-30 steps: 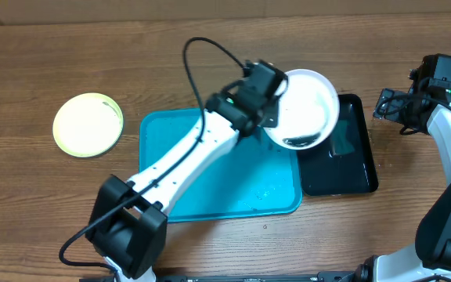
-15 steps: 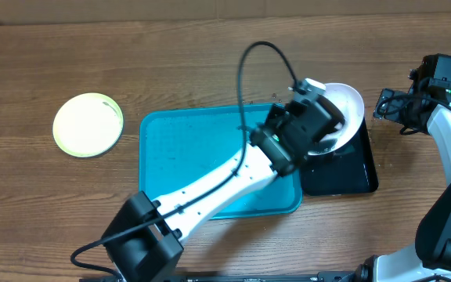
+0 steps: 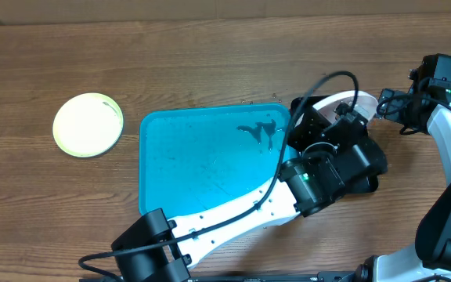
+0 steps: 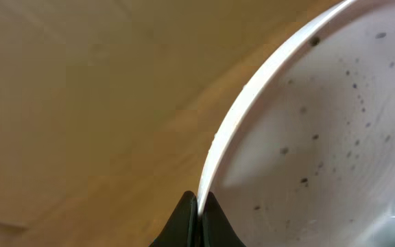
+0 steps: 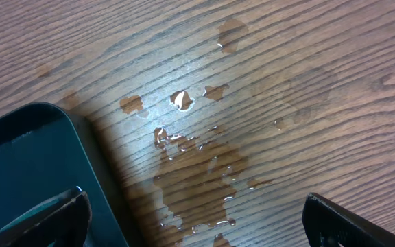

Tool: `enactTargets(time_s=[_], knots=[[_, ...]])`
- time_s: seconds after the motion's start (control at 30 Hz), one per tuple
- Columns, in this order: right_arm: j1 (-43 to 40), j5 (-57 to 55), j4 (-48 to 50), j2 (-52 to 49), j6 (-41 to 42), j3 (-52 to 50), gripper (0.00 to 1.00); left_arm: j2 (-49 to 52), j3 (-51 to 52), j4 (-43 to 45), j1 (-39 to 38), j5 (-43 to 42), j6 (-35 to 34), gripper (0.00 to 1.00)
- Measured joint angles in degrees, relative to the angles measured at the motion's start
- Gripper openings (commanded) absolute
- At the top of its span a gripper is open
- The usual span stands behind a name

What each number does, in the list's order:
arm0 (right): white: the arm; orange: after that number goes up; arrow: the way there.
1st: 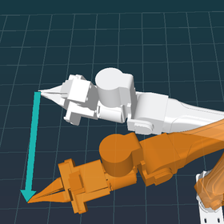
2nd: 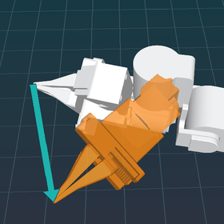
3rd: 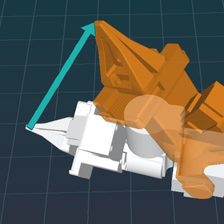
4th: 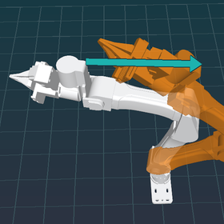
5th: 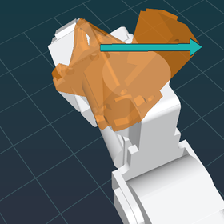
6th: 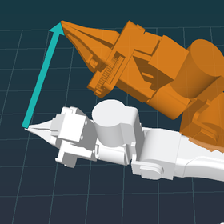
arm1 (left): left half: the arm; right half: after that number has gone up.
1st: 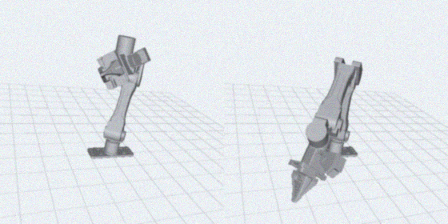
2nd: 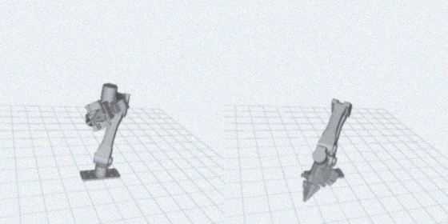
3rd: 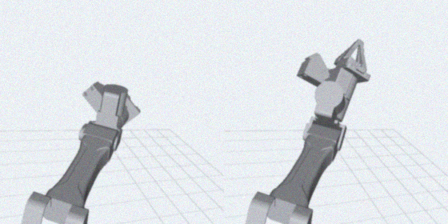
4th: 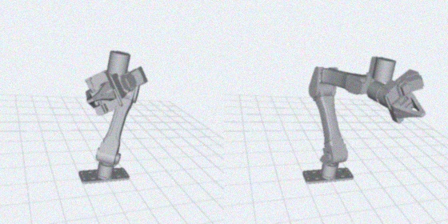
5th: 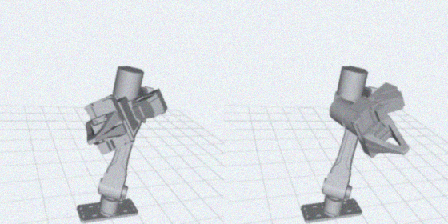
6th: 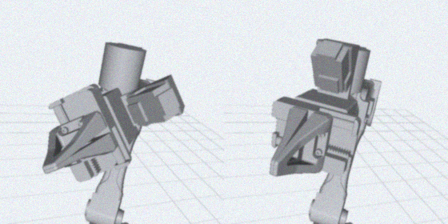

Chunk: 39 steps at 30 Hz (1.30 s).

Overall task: Clean dirty plates on tray and stack at the side
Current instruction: 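Lift the white plate with left gripper and tilt it over black tray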

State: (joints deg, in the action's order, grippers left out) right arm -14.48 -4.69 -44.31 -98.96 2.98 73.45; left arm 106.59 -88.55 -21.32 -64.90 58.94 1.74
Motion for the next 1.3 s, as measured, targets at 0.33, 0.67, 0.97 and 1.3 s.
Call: enactTargets(time_s=[0.33, 0.67, 0.97, 1.3], knots=[[0.0, 0.0, 0.0, 0.0, 0.0, 0.0, 1.0, 0.0, 0.0, 1.6, -0.4, 7.9, 3.0, 0.04], [0.0, 0.0, 0.0, 0.0, 0.0, 0.0, 1.0, 0.0, 0.0, 2.9, -0.4, 8.7, 3.2, 0.04], [0.0, 0.0, 0.0, 0.0, 0.0, 0.0, 1.0, 0.0, 0.0, 3.3, -0.4, 8.9, 3.2, 0.04], [0.0, 0.0, 0.0, 0.0, 0.0, 0.0, 1.0, 0.0, -0.3, -5.4, -0.4, 2.3, -5.7, 0.04]])
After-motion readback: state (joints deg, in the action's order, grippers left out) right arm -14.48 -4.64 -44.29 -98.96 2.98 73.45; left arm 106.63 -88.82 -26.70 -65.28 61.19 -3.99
